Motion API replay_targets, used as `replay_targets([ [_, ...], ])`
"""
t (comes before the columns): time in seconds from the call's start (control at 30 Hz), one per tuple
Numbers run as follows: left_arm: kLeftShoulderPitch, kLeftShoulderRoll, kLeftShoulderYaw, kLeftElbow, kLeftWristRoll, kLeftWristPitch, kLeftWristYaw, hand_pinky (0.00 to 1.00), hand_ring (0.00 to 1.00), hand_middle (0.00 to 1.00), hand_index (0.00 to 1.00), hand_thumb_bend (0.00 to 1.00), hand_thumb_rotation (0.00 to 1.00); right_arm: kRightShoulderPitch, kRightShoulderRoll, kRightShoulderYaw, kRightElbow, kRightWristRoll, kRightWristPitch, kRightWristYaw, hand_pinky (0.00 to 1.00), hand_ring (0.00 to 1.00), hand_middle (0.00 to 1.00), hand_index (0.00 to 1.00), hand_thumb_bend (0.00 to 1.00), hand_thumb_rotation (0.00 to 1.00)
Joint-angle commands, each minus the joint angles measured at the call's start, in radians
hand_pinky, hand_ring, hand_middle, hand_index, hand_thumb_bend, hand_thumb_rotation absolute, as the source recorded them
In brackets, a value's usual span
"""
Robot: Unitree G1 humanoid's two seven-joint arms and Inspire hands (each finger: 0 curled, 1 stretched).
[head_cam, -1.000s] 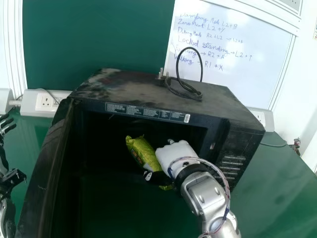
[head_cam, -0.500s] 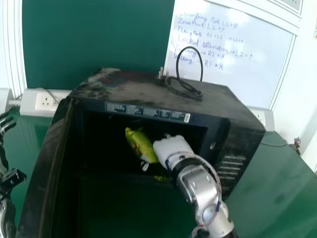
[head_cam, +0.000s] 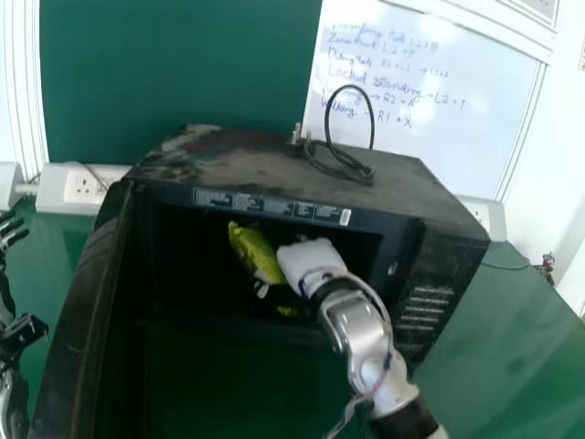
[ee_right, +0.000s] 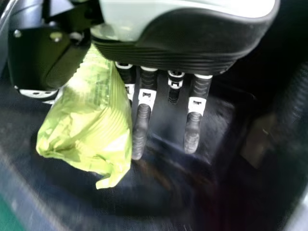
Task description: Put biscuit inside oven
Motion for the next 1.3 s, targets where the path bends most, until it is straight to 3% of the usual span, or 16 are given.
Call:
replay_targets([
  [0.0,0.002,-0.006,-0.006,-0.016,0.003,0.008,0.006,0.56,0.58,0.6,0.61,0.82,0.9,-0.05,0.01,0.016,0.058,0.023,0.013,-0.054,0.43,0.39,0.44,0.51,0.53,0.0],
  [0.17,0.01,-0.01,-0.011,-0.033,0.007,0.017,0.013,0.57,0.59,0.6,0.61,0.84,0.9,-0.113,0.016,0.061,0.183,0.04,0.027,-0.136,0.46,0.41,0.41,0.51,0.53,0.0],
  [0.33,0.013,-0.013,-0.011,-0.042,0.004,0.018,0.012,0.57,0.59,0.6,0.61,0.83,0.9,-0.169,0.026,0.103,0.31,0.058,0.034,-0.236,0.36,0.34,0.47,0.49,0.53,0.0],
  [0.6,0.014,-0.019,-0.007,-0.049,-0.002,0.025,0.011,0.57,0.58,0.59,0.6,0.83,0.89,-0.259,0.055,0.156,0.509,0.102,0.037,-0.39,0.35,0.34,0.48,0.49,0.53,0.0],
  [0.67,0.012,-0.019,-0.006,-0.048,-0.002,0.027,0.012,0.57,0.58,0.59,0.6,0.83,0.89,-0.282,0.064,0.174,0.559,0.106,0.042,-0.425,0.34,0.34,0.42,0.5,0.53,0.0],
  [0.77,0.01,-0.019,-0.006,-0.044,-0.001,0.027,0.013,0.57,0.58,0.59,0.6,0.84,0.89,-0.315,0.079,0.195,0.632,0.119,0.049,-0.478,0.33,0.34,0.4,0.51,0.53,0.0],
  [0.83,0.012,-0.019,-0.007,-0.045,0.001,0.026,0.012,0.57,0.58,0.59,0.6,0.84,0.9,-0.33,0.084,0.206,0.671,0.131,0.048,-0.512,0.33,0.33,0.46,0.49,0.53,0.0],
  [0.93,0.013,-0.02,-0.009,-0.049,0.004,0.028,0.014,0.57,0.58,0.59,0.6,0.83,0.9,-0.341,0.084,0.22,0.702,0.147,0.044,-0.546,0.32,0.32,0.47,0.48,0.53,0.0],
  [1.07,0.013,-0.021,-0.01,-0.052,0.003,0.029,0.014,0.57,0.58,0.59,0.61,0.84,0.9,-0.34,0.075,0.226,0.71,0.184,0.035,-0.583,0.35,0.36,0.41,0.5,0.53,0.0],
  [1.2,0.012,-0.019,-0.009,-0.047,0.003,0.028,0.013,0.57,0.58,0.59,0.6,0.85,0.89,-0.326,0.076,0.235,0.691,0.192,0.08,-0.602,0.33,0.37,0.44,0.5,0.53,0.0],
  [1.23,0.011,-0.019,-0.009,-0.047,0.002,0.029,0.013,0.57,0.58,0.59,0.61,0.85,0.89,-0.321,0.076,0.238,0.68,0.19,0.094,-0.6,0.34,0.38,0.46,0.6,0.55,0.0],
  [1.27,0.01,-0.019,-0.008,-0.046,0.0,0.03,0.012,0.57,0.58,0.59,0.6,0.84,0.89,-0.314,0.073,0.243,0.66,0.187,0.106,-0.587,0.35,0.4,0.49,0.69,0.71,0.21],
])
